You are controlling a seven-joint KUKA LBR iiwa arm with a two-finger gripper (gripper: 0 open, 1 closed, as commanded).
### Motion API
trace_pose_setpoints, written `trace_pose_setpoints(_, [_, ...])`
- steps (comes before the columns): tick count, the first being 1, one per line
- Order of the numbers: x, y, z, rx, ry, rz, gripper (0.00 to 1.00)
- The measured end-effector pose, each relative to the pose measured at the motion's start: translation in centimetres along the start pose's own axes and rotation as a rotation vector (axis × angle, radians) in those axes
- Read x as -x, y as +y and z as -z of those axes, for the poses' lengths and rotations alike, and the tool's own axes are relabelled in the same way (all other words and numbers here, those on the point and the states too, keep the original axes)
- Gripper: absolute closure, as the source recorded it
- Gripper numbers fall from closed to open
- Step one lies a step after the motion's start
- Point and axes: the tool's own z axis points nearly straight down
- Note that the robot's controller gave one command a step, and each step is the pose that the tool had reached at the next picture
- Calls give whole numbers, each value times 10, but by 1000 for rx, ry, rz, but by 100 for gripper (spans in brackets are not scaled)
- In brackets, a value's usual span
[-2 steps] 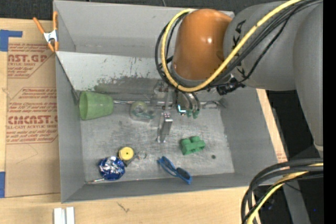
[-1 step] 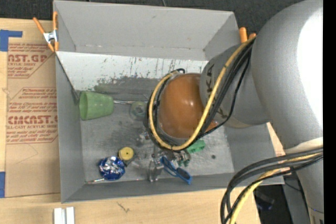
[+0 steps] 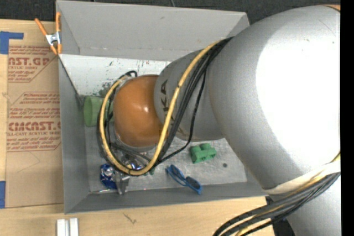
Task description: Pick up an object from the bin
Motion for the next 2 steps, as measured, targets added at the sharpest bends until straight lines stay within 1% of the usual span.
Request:
trace_pose_setpoints(1, [1, -2, 1, 2, -7, -7, 100])
trace_pose_setpoints(2, [5, 14, 165, 0, 3, 33, 100])
